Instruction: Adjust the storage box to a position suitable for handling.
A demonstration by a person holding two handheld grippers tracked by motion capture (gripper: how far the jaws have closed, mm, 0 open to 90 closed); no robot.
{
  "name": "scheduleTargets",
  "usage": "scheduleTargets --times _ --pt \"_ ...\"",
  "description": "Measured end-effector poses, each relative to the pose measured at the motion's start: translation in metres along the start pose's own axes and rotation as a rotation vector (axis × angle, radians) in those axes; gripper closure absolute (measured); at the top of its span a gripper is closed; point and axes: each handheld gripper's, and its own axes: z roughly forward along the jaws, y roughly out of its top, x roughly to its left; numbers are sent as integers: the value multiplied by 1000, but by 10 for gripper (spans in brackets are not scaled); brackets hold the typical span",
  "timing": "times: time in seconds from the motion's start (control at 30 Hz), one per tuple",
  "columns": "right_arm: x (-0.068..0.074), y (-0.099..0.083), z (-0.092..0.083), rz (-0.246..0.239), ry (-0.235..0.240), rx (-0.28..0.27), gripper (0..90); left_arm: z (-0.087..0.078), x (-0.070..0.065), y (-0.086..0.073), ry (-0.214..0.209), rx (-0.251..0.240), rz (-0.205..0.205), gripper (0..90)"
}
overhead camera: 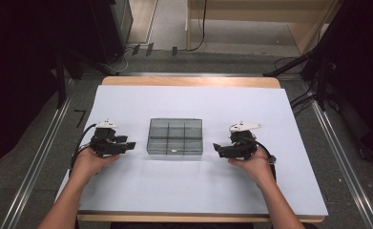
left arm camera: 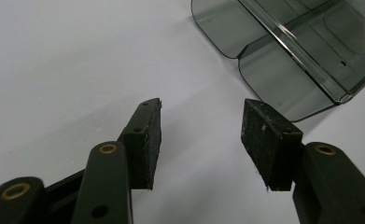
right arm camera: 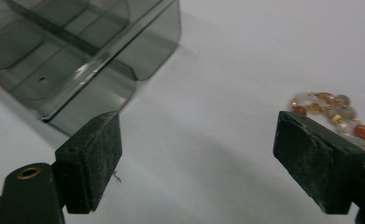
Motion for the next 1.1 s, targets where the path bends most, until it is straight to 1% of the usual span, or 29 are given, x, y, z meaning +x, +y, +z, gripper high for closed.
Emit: scheduleTargets --times 0.03,0.07,0.13,0.17,0.2,0.23,0.27,0.3,0.33,0.37,0.4,0.47,0.5,0.53,0.57,0.6,0.63,0.7,0.73,0.83,0.87,0.93,0.97,1.03,1.1 --pt "1 0 -1 -3 23 3 161 0 -1 0 -7 -1 -6 497" --pt "1 0 -1 -3 23 3 161 0 -1 0 -7 -1 -6 501" --pt "3 1 -1 -17 32 17 201 -1 -2 1 -5 -9 4 502" --pt "3 1 -1 -17 32 17 201 -2 -3 2 -5 -12 5 502" --pt "3 1 0 -35 43 26 254 -2 -3 3 -4 -20 6 486" --pt "4 1 0 -37 60 42 298 -3 -3 4 -9 -23 5 461" --pt "5 1 1 -50 65 50 323 -3 -3 5 -25 -10 -7 478" --pt "5 1 1 -50 65 50 323 -2 -3 6 -31 7 -26 478" --pt "7 1 1 -58 66 63 349 -2 -3 8 -42 21 -25 502" --pt "7 1 1 -58 66 63 349 -2 -3 8 -42 21 -25 502" --pt "7 1 1 -59 67 63 359 -2 -3 8 -48 18 -33 502" --pt "8 3 -2 -56 52 51 377 -2 -3 10 -71 11 -46 491" --pt "8 3 -2 -56 52 51 377 -2 -3 10 -71 11 -46 473" --pt "9 4 -5 -50 56 39 407 -2 -3 11 -69 -1 -36 455" --pt "9 5 -5 -49 61 39 443 -3 -4 11 -63 -13 -27 445" --pt "8 5 -5 -44 69 40 451 -4 -5 12 -68 -32 -20 446" --pt "8 6 -5 -35 75 45 452 -4 -5 12 -68 -32 -20 445" --pt "7 6 -5 -31 74 48 469 -5 -5 12 -71 -45 -18 445" --pt "7 6 -5 -30 81 48 478 -5 -5 12 -74 -52 -15 445" --pt "8 7 -5 -23 88 47 483 -5 -6 12 -86 -45 -25 457" --pt "9 7 -5 -25 91 47 484 -5 -6 12 -100 -38 -36 462" --pt "9 8 -5 -23 92 51 484 -5 -6 12 -103 -34 -33 472" --pt "8 8 -4 -22 89 61 496 -5 -7 12 -100 -33 -27 476" --pt "8 8 -4 -24 86 65 509 -5 -8 12 -101 -29 -25 470" --pt "8 8 -4 -25 88 64 513 -4 -8 13 -110 -25 -36 469"
